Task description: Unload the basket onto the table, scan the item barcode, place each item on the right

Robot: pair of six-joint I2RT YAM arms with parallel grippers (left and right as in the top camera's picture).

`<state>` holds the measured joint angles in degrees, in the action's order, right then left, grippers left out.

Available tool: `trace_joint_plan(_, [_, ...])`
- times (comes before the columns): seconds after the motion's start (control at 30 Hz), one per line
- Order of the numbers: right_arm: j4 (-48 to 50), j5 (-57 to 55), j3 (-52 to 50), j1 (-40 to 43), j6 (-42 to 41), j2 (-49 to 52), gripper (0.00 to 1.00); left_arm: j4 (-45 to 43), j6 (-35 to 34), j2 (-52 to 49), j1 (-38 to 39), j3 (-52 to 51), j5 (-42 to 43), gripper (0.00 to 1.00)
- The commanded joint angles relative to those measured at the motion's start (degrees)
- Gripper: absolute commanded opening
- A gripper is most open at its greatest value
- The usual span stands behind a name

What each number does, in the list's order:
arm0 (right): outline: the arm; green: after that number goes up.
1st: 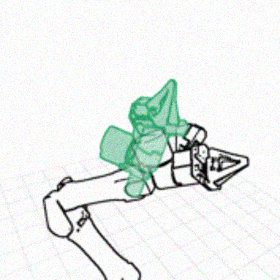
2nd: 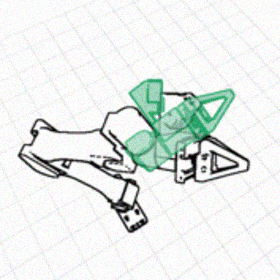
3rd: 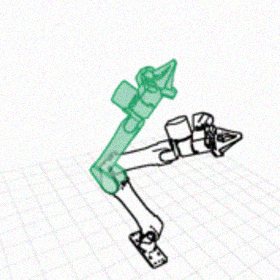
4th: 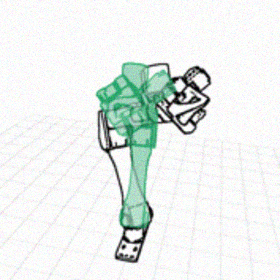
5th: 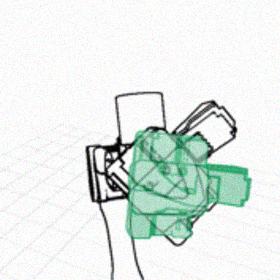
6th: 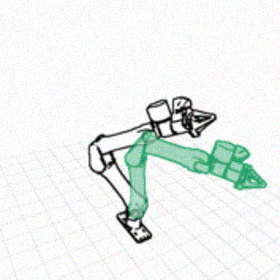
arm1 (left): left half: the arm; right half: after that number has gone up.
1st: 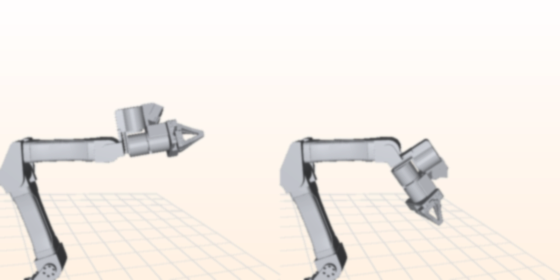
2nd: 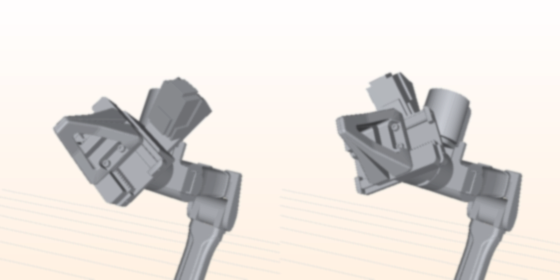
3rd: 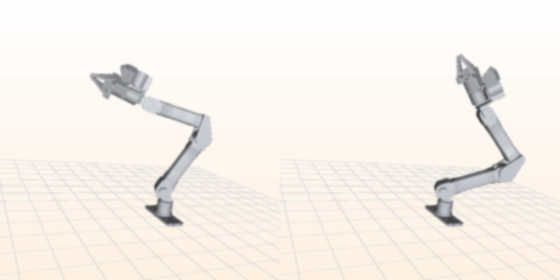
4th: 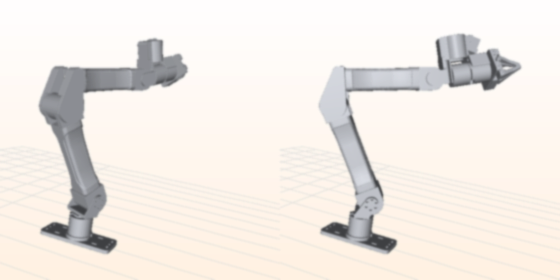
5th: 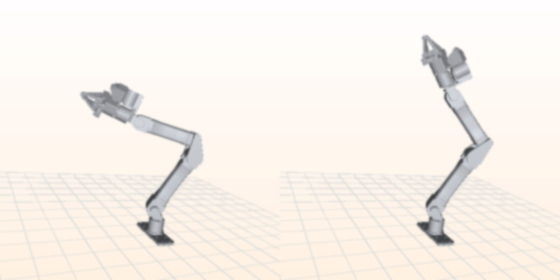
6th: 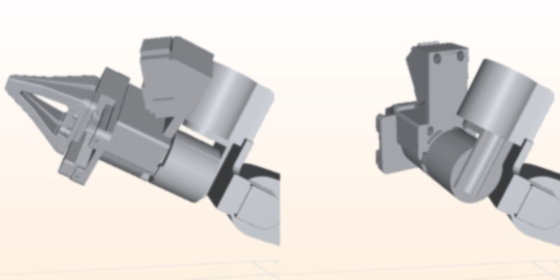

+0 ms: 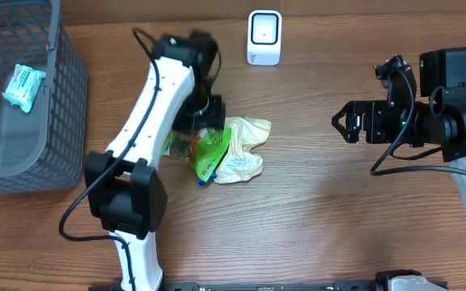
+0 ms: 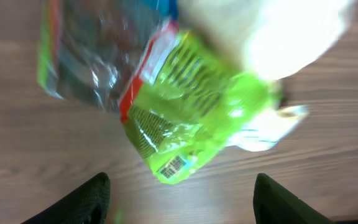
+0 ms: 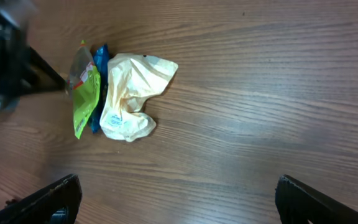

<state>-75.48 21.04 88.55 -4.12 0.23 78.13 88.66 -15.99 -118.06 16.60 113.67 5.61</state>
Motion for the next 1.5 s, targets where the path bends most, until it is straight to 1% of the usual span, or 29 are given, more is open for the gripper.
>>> trace_joint_plan(0.0, [0.3,0.5,1.4,0.2,0.2,-0.7,1.0,1.6,2.9,0.5,-0.9,14.8,-1.4,0.67])
trace_joint_plan(0.07, [0.3,0.5,1.4,0.2,0.2,-0.7,1.0,3.0,2.7,0.5,-1.9,23.3,-5.9,0.71])
trace_joint_plan(0.1, [0.3,0.5,1.4,0.2,0.2,-0.7,1.0,3.7,2.1,0.5,-2.6,26.5,-8.0,0.77])
trace_joint_plan(0.17, [0.3,0.5,1.4,0.2,0.2,-0.7,1.0,4.9,0.8,0.5,-5.0,34.2,-12.4,0.83])
trace_joint_plan(0.27, [0.6,0.5,1.4,0.2,0.2,-0.7,1.0,5.1,0.6,0.5,-10.7,42.6,-14.8,0.87])
trace_joint_plan(0.37, [1.2,0.5,1.4,0.2,0.2,-0.7,1.0,4.3,-1.0,0.5,-18.8,47.4,-15.3,0.88])
trace_joint_plan(0.53, [1.2,0.5,1.4,0.2,0.2,-0.7,1.0,0.1,-3.4,0.1,-32.2,46.7,-15.1,0.89])
trace_joint_plan(0.63, [1.2,0.5,1.4,0.2,0.2,-0.7,1.0,-3.6,-3.5,-0.8,-38.1,44.6,-14.9,0.92])
trace_joint_plan(0.67, [1.2,0.5,1.4,0.2,0.2,-0.7,1.0,-4.9,-2.9,-1.4,-39.5,44.1,-14.4,0.97])
trace_joint_plan(0.7, [1.2,0.5,1.4,0.2,0.2,-0.7,1.0,-5.9,-1.1,-2.1,-40.5,43.8,-13.5,1.0])
trace_joint_plan(0.73, [1.2,0.5,1.4,0.2,0.2,-0.7,1.0,-7.1,1.9,-3.3,-41.4,43.7,-12.9,1.0])
trace_joint_plan(0.83, [1.2,0.6,1.4,0.2,0.2,-0.7,1.0,-10.1,8.2,-7.6,-42.7,43.6,-14.1,1.0])
trace_joint_plan(0.9, [1.2,0.6,1.4,0.2,0.0,-0.7,1.0,-12.4,9.8,-11.4,-43.2,43.6,-16.3,1.0])
trace_joint_plan(0.97, [1.1,0.8,1.4,0.2,0.0,-0.7,1.0,-14.3,9.8,-14.6,-43.5,43.6,-17.7,0.99])
trace_joint_plan(1.13, [-0.3,1.0,1.4,0.2,0.0,-0.7,1.0,-17.0,9.2,-20.8,-44.2,43.6,-17.7,0.99])
trace_joint_plan(1.23, [-0.9,1.0,1.4,0.2,0.0,-0.7,1.0,-18.1,8.1,-23.4,-44.5,43.6,-17.7,0.99])
trace_joint_plan(1.47, [-0.9,1.0,1.4,0.2,0.0,-0.7,1.0,-22.7,8.1,-27.6,-44.8,43.5,-17.8,1.0])
